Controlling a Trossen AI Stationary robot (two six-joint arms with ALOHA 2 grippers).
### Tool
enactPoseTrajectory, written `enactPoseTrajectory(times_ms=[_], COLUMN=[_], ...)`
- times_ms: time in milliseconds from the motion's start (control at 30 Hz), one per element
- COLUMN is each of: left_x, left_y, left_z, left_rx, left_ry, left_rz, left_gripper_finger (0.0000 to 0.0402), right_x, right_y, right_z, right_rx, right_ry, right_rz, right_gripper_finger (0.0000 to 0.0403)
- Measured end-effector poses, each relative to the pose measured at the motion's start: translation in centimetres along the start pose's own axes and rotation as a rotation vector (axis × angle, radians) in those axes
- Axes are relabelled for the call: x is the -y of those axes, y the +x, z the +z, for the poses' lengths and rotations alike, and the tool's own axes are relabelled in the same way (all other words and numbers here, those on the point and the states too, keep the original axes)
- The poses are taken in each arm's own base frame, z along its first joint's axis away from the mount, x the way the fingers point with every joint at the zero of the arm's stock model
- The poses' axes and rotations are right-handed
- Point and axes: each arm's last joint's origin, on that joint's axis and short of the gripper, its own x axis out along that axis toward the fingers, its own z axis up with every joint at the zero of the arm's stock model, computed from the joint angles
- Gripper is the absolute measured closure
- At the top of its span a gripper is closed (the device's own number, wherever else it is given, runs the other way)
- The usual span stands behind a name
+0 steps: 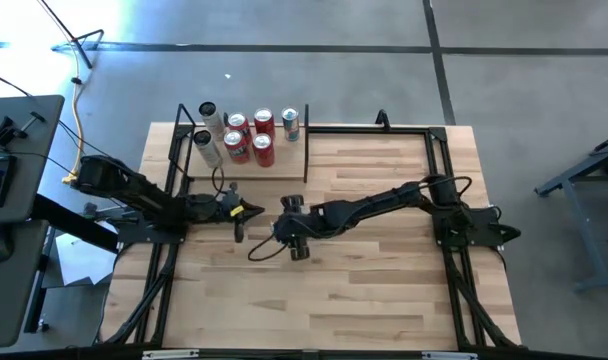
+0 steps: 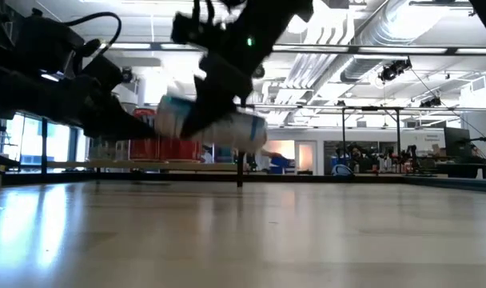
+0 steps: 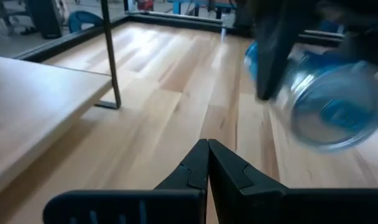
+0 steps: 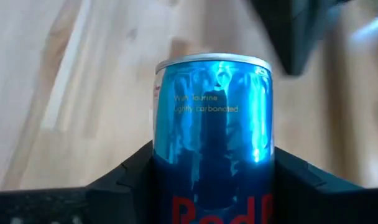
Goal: Place canned beverage on shelf
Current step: Put the blue soda can aligned with the other blue soda can on the shelf
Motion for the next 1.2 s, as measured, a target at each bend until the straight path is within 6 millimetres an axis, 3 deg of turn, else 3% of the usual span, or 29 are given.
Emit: enactPoseTrajectory(times_ms=[100,233,400,533,667,933,1200], left_x=[0.0,0.0,0.0,0.0,0.0,0.0,0.0], left_y=[0.0,0.1,0.0,0.0,0.0,0.0,0.0], left_z=[0.0,-0.1,0.3,0.6,0.7,0.8,0.8], left_rx=[0.000,-0.003,0.031,0.065,0.083,0.089,0.086], left_ry=[-0.007,-0.010,-0.015,-0.021,-0.015,-0.003,-0.001], left_rz=[0.015,0.017,0.018,0.016,0.031,0.032,0.030], left_gripper_finger=[0.0401,0.0401,0.0401,0.0401,0.0401,0.0401,0.0401], right_x=[-0.2,-0.7,-1.3,-1.8,-2.2,-3.2,-3.0], right_y=[-1.5,-2.7,-2.5,-1.1,2.4,7.5,9.7], right_z=[0.4,-1.4,-5.2,-8.5,-10.5,-9.1,-7.6], right_rx=[0.020,0.112,0.502,0.792,0.859,0.864,0.812], right_ry=[0.006,0.072,0.327,0.513,0.563,0.570,0.535], right_rz=[-0.133,-0.279,-0.428,-0.489,-0.513,-0.739,-0.731], right_gripper_finger=[0.0196,0.0196,0.0196,0.0196,0.0196,0.0196,0.0196])
